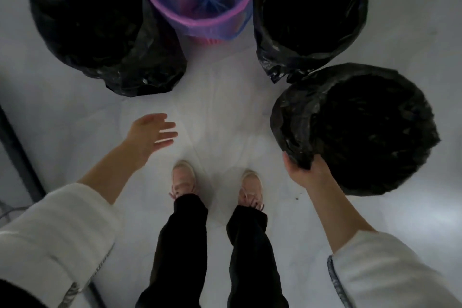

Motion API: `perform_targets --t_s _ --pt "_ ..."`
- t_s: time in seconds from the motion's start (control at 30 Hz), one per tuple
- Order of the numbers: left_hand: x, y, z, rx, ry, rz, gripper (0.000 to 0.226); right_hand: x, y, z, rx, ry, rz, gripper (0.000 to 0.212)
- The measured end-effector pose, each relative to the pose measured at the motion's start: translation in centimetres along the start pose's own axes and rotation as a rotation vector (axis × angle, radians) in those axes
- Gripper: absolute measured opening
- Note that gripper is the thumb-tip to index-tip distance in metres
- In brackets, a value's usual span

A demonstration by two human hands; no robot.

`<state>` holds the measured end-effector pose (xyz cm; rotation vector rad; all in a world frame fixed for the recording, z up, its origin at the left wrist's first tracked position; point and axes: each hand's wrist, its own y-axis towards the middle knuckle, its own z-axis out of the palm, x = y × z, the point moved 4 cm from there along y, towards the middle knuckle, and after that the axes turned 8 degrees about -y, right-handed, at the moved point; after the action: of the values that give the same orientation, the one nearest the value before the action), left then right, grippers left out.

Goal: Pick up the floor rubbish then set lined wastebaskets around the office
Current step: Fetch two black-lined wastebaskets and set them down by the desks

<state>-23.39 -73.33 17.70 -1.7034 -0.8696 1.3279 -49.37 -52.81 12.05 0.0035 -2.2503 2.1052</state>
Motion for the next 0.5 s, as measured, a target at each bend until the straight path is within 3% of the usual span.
perform_targets --t_s 0.23,0.37,0.5 --pt "0.7 5.8 -2.1 0.0 -0.03 -0.062 0.031 -0.1 2.7 1.1 -0.14 0.439 -0.147 0.028" --pt "-0.5 6.6 -2.5 -0.048 -0.203 -0.129 0.041 -3.5 1.4 -0.1 -0.101 0.318 -0.081 0.033" --pt "-2.2 8.3 -2.6 -0.083 -0.317 -0.119 0.054 -7.5 1.8 -1.3 -0.041 0.111 0.026 0.015"
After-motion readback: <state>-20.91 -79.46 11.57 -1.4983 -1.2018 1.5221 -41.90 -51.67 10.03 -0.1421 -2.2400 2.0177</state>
